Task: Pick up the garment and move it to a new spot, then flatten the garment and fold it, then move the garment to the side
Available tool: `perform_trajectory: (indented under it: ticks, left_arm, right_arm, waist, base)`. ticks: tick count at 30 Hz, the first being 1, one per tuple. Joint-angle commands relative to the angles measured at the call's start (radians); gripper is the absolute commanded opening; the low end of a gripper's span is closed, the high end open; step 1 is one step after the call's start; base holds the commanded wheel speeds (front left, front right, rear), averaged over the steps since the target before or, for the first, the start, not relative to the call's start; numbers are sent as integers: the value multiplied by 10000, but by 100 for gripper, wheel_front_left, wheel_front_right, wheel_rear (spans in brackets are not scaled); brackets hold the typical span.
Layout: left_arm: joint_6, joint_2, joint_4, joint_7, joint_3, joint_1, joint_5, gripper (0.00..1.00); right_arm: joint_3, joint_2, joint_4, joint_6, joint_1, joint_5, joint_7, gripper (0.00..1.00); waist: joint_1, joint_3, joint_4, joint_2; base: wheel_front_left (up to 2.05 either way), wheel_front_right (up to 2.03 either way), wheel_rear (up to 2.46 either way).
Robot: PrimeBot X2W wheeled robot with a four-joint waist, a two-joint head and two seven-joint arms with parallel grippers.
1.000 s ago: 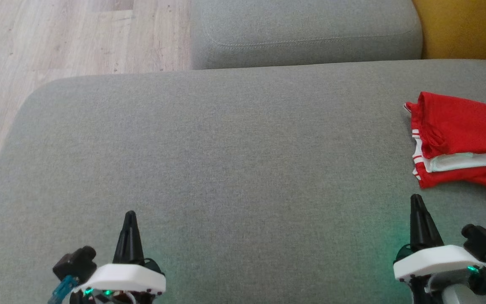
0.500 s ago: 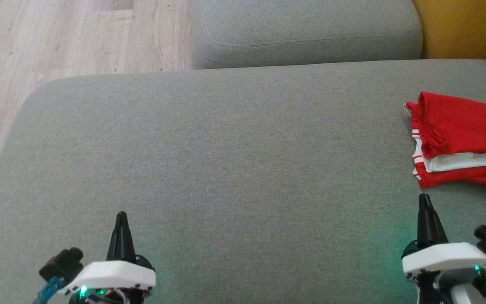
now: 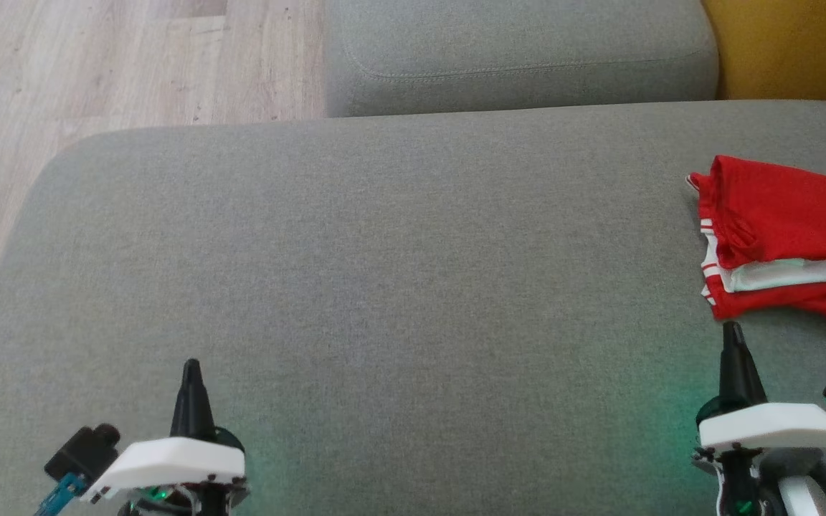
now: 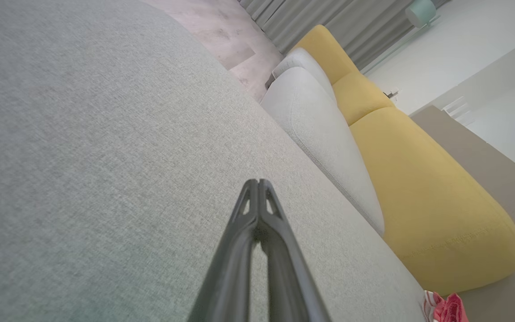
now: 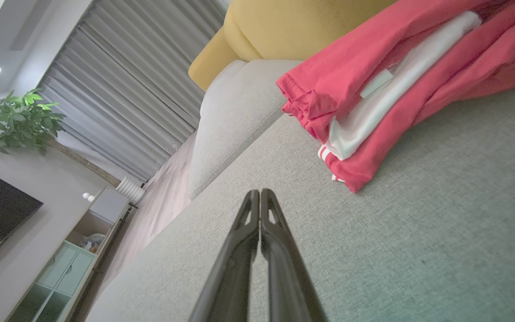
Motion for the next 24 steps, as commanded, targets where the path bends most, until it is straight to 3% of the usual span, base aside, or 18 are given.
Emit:
perform_trajectory:
  ticks: [1,24]
  left_arm:
    - [-76,24,-374,94,310,-514,-261,0]
    - [-300,34,-623,756,949,-543,-2373,0]
  right_arm:
    - [8,-32,-388,32,-481,350,96,0]
    - [-205,-39,-611,44,-576,2953,761,0]
  waist:
    - [-1,1,0,0]
    - [-1,14,-1,0]
  base:
    - [0,0,0]
    - [0,0,0]
